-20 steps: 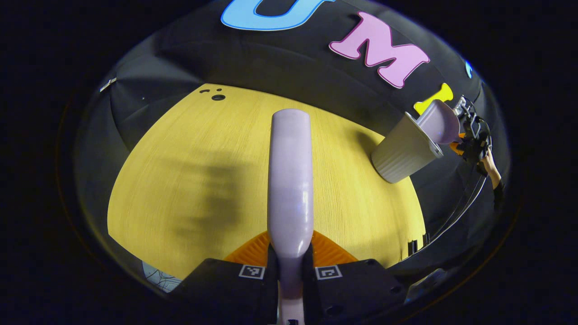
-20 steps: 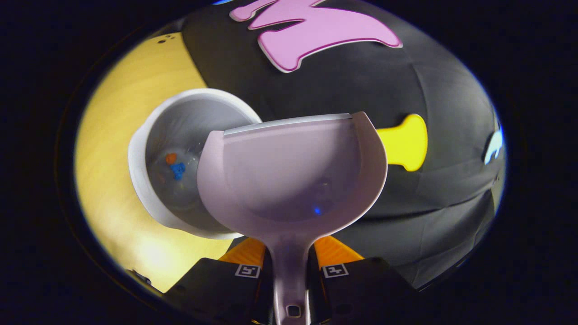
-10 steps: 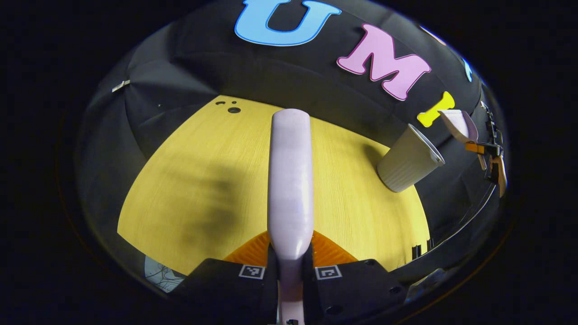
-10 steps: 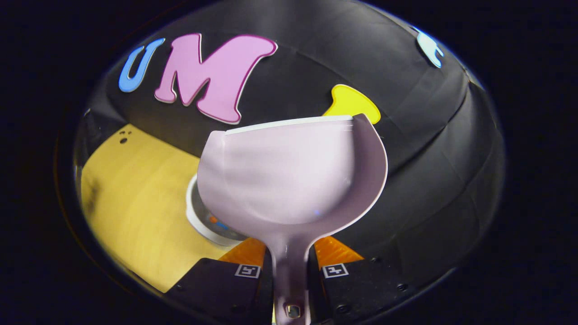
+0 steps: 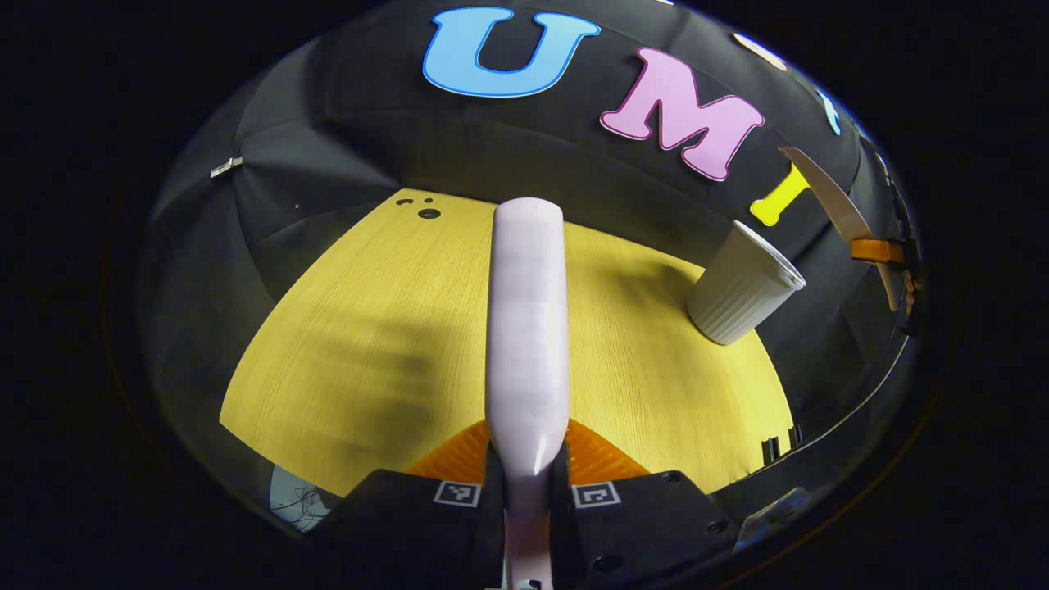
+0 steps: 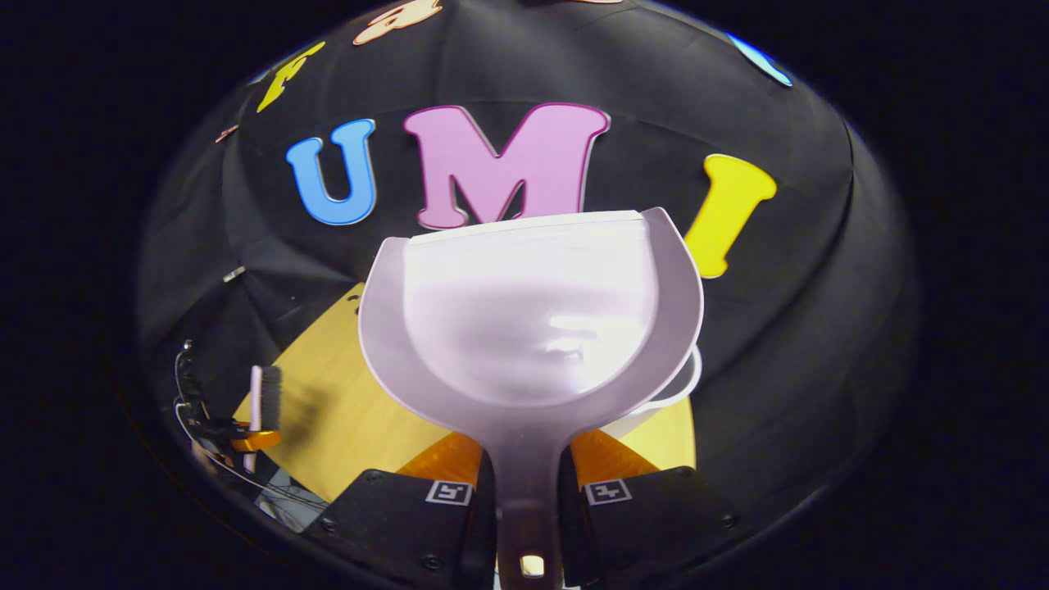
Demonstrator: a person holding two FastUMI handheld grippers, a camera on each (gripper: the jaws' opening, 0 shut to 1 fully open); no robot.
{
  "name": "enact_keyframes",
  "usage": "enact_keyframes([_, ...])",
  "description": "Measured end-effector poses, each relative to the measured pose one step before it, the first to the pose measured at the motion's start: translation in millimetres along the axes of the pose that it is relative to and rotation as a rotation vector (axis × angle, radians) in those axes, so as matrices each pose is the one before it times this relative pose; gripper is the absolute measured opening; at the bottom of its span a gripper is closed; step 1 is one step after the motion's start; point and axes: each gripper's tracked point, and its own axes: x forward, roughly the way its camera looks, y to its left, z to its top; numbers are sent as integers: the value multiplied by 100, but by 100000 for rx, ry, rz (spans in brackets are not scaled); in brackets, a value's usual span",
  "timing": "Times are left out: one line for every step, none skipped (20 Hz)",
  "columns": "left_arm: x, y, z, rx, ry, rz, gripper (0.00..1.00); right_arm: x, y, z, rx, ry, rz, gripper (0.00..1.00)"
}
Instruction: Pick up the small broom and dustpan from the desktop, sweep the trash into the dustpan with the broom, and then empty the trash into the garbage bin.
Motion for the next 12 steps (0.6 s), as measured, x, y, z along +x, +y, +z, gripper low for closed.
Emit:
enact_keyframes([47,35,-258,-59,123,455,26,592,-231,-68,234,1084,3065,35])
enact_keyframes([161,-113,-329,-135,468,259,25,-103,324,71,549,1036,2859,35])
enact_keyframes([139,-74,-280,101,476,70,25,231,-46,-54,500,1981,3074,35])
enact_keyframes([257,-98,-477,359,892,3,26,-221,642,-366,283,1709,2197,35])
enact_keyframes([218,-5,-340,446,1008,296,26,133,47,-104,712,1590,1948,35])
enact_keyframes([449,-71,-397,773,1109,110,26,243,268,-208,340,1515,1994,35])
enact_keyframes([277,-128,-377,1113,1105,294,26,181,20,-327,438,1933,1665,35])
enact_keyframes([513,-71,-187,1219,858,660,26,333,134,-787,127,2442,1359,35])
enact_keyframes([499,-126,-250,982,1065,202,26,315,-18,-521,614,2613,787,31])
enact_keyframes([692,-202,-306,703,1304,305,26,218,-161,-442,1166,2988,640,31])
enact_keyframes([483,-176,-232,472,1160,264,26,712,-138,-1004,1527,2881,117,31])
enact_keyframes([768,-150,-309,772,1564,685,26,697,-320,-1056,1257,2689,-446,35])
